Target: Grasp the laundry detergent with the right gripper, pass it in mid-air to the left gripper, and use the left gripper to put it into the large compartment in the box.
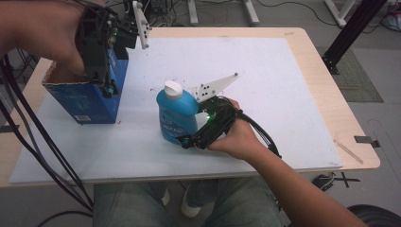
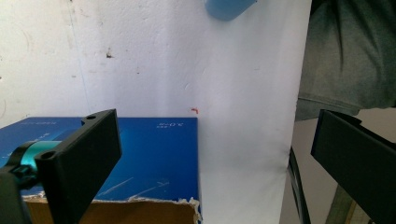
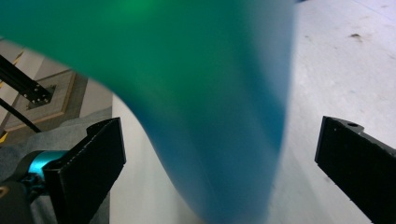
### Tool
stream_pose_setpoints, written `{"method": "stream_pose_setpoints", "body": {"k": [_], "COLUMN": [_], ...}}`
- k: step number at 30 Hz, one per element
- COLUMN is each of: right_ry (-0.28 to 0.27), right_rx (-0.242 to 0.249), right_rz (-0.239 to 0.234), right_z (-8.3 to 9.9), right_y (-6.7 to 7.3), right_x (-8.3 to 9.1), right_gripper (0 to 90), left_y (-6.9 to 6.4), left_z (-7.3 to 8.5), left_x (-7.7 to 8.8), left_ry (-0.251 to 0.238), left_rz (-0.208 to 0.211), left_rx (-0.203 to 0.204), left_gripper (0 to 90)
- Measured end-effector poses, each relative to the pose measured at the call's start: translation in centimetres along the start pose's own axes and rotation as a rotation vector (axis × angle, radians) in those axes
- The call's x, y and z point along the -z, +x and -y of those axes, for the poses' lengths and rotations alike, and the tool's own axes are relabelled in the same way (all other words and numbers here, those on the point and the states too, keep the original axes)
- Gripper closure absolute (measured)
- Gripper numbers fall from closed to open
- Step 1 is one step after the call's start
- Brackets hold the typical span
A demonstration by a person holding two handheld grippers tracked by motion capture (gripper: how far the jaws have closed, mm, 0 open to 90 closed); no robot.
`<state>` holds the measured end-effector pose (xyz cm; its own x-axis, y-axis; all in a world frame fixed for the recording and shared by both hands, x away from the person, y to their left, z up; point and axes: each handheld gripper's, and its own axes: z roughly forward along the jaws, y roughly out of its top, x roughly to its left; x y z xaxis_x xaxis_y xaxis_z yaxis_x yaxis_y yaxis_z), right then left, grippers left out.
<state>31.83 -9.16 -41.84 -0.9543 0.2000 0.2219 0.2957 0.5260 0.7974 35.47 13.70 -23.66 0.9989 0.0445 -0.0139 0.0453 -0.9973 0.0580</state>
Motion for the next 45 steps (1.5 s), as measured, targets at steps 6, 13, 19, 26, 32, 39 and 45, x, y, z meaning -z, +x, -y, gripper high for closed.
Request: {"method": "stream_pose_setpoints", "body": {"k": [6,13,19,26,32,39,45], "right_ry": [-0.050,-0.095,-0.123,-0.127,-0.131,-0.140,-0.146], "right_rx": [0.008,0.014,0.027,0.032,0.038,0.037,0.039], "right_rz": [0.018,0.056,0.066,0.077,0.087,0.091,0.088], "right_z": [0.06,0.55,0.71,0.76,0.76,0.75,0.76], "right_y": [0.33,0.42,0.57,0.61,0.61,0.61,0.62], "right_x": [-0.63,-0.77,-0.75,-0.87,-0.85,-0.86,-0.82], "right_gripper": [0.9,4.9,13.1,15.6,17.2,19.3,24.6], "left_y": [-0.21,-0.15,-0.10,-0.09,-0.06,-0.03,-0.02], "left_z": [-0.13,-0.02,-0.08,-0.18,-0.11,-0.06,-0.12], "left_x": [-0.22,-0.25,-0.28,-0.28,-0.32,-0.33,-0.45], "left_ry": [0.000,0.003,0.005,0.005,0.006,0.004,0.009], "left_rz": [0.006,0.005,0.005,0.004,0.004,0.003,0.006], "left_rx": [-0.008,-0.006,-0.007,-0.009,-0.006,-0.005,-0.006], "left_gripper": [1.7,1.7,1.7,1.7,1.7,1.7,1.7]}}
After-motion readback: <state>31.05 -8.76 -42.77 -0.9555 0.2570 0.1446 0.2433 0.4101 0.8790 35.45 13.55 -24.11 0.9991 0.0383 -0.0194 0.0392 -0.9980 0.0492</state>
